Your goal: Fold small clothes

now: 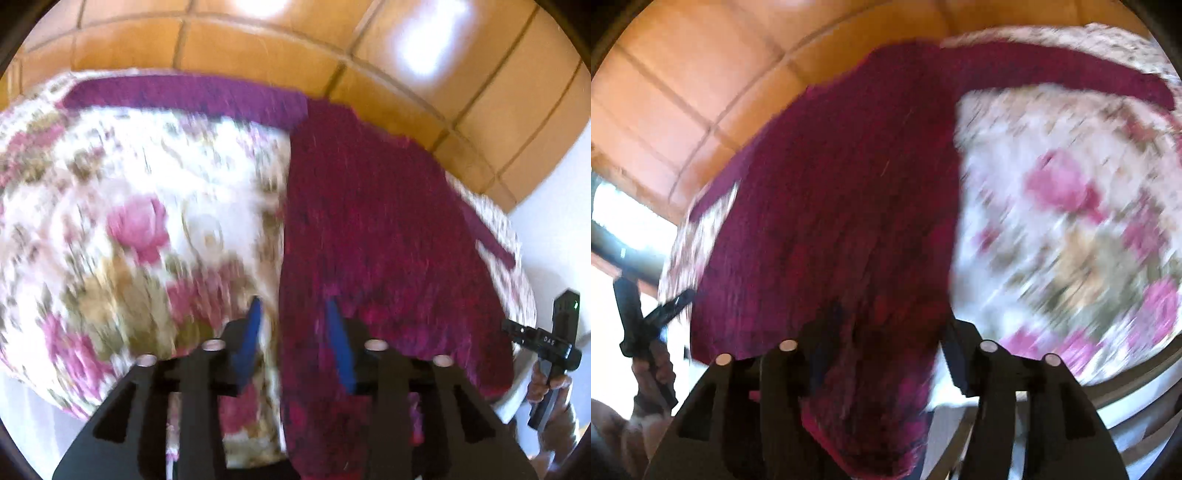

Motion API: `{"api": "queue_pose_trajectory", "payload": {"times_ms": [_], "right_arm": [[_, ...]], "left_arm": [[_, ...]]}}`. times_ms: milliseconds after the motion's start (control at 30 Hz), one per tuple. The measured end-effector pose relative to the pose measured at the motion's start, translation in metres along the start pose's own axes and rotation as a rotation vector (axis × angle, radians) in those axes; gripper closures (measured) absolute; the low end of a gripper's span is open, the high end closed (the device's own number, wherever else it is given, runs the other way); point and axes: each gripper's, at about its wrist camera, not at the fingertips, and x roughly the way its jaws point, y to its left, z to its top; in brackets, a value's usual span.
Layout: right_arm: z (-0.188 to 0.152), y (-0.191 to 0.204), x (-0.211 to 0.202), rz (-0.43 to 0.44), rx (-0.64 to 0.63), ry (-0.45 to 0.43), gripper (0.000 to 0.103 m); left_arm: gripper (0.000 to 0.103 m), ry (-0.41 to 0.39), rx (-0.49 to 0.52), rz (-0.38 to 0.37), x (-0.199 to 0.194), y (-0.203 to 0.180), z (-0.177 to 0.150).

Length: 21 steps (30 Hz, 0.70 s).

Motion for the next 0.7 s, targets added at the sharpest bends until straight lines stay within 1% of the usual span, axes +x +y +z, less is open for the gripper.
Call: {"api": "queue_pose_trajectory", "payload": {"times_ms": [33, 67, 100, 133, 167, 233, 267, 300, 333, 400, 433, 500, 533, 567, 600, 633, 700], "right_arm": [[0.011, -0.013, -0.004, -0.004, 0.052, -0.042, 0.035], [0.023, -0.03, -0.008, -0.01, 0.116, -0.083, 0.034], [0.037, -0.055, -0.01, -0.011, 0.207, -0.13, 0.034], [0.047, -0.072, -0.012, -0.012, 0.268, -0.16, 0.038], [0.059, -0.091, -0.013, -0.019, 0.332, -0.193, 0.044], [0.084, -0.132, -0.016, -0.031, 0.456, -0.261, 0.05], [0.094, -0.149, -0.017, -0.03, 0.512, -0.291, 0.053], [0.103, -0.165, -0.017, -0.035, 0.564, -0.318, 0.054], [0.115, -0.183, -0.017, -0.038, 0.62, -0.348, 0.054], [0.133, -0.214, -0.013, -0.051, 0.716, -0.386, 0.054], [0.139, -0.222, -0.009, -0.05, 0.735, -0.39, 0.054], [0.154, -0.244, -0.006, -0.106, 0.776, -0.391, 0.055], [0.161, -0.257, -0.002, -0.114, 0.808, -0.401, 0.057], [0.165, -0.26, -0.001, -0.117, 0.823, -0.409, 0.059], [0.173, -0.266, -0.002, -0.124, 0.827, -0.422, 0.059], [0.179, -0.269, 0.0, -0.15, 0.812, -0.426, 0.06], [0.197, -0.278, 0.001, -0.212, 0.762, -0.395, 0.071]], "left_arm": [[0.051, -0.025, -0.016, -0.008, -0.002, -0.001, 0.007], [0.051, -0.038, -0.024, -0.011, -0.002, -0.002, 0.012], [0.051, -0.049, -0.028, -0.015, 0.0, -0.005, 0.017], [0.051, -0.053, -0.027, -0.017, 0.004, -0.009, 0.023], [0.051, -0.053, -0.024, -0.014, 0.008, -0.014, 0.027], [0.051, -0.044, -0.008, -0.014, 0.02, -0.026, 0.034], [0.048, -0.037, 0.007, -0.015, 0.025, -0.032, 0.035], [0.043, -0.029, 0.03, -0.008, 0.031, -0.039, 0.035], [0.041, -0.026, 0.045, -0.001, 0.035, -0.043, 0.034], [0.041, -0.002, 0.075, -0.001, 0.048, -0.055, 0.035], [0.041, 0.009, 0.085, 0.001, 0.053, -0.059, 0.035], [0.041, 0.03, 0.095, 0.006, 0.063, -0.064, 0.034], [0.041, 0.041, 0.096, 0.007, 0.067, -0.066, 0.034], [0.041, 0.049, 0.096, 0.012, 0.069, -0.067, 0.034], [0.041, 0.063, 0.094, 0.024, 0.074, -0.067, 0.034], [0.041, 0.07, 0.089, 0.026, 0.077, -0.066, 0.035], [0.041, 0.082, 0.077, 0.03, 0.081, -0.065, 0.035]]}}
